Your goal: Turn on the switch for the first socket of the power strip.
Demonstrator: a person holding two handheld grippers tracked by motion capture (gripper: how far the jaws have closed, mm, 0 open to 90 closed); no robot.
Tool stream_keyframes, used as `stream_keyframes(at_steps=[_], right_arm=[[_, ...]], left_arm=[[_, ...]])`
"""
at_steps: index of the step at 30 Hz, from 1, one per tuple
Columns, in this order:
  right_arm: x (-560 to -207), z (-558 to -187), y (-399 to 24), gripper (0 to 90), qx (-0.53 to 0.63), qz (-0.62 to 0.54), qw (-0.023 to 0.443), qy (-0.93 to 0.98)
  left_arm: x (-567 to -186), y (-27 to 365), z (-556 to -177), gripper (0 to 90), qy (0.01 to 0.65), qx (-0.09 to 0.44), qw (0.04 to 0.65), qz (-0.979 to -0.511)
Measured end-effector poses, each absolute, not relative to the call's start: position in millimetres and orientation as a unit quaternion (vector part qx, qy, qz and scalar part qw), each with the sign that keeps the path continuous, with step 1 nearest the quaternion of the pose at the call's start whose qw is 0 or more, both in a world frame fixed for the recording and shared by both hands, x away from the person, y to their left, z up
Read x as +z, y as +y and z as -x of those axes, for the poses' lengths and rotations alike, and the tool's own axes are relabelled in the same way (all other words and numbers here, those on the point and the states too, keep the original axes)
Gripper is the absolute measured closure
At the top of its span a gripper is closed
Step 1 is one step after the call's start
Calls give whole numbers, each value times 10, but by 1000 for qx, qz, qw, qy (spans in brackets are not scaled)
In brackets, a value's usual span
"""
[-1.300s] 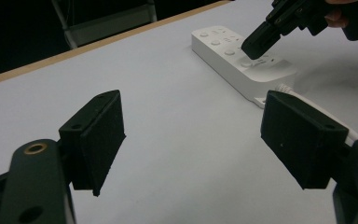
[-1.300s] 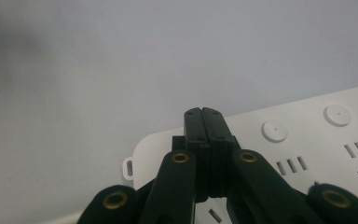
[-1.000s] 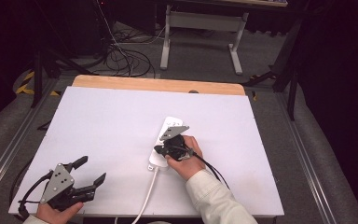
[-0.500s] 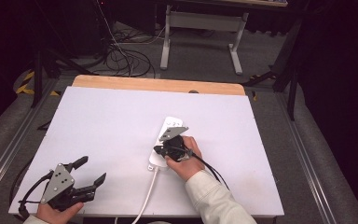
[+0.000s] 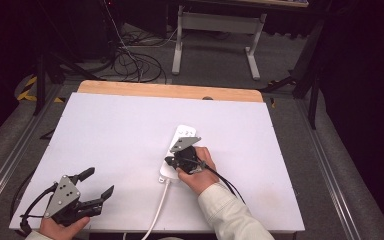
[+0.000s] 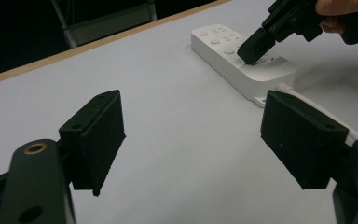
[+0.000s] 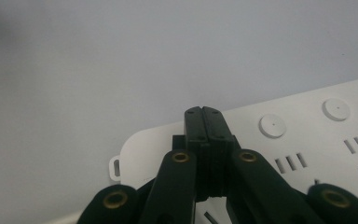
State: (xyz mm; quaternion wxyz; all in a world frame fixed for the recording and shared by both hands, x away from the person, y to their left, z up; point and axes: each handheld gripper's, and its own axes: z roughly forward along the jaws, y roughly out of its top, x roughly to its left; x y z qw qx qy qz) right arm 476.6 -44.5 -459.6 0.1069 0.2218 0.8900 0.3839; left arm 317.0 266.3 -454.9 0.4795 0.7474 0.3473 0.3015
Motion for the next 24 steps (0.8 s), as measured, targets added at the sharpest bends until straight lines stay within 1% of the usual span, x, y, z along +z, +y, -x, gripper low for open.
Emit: stream_keyframes(at_steps=[4, 24], right_arm=[[-4591, -4759, -436, 900, 378, -218, 113, 893], [-4593, -4746, -407, 900, 372, -229, 113, 892]], left_arm=[[-4549, 2661, -3173, 222, 346, 301, 479, -749], [-4551, 2658, -3173, 222, 347, 301, 478, -749]])
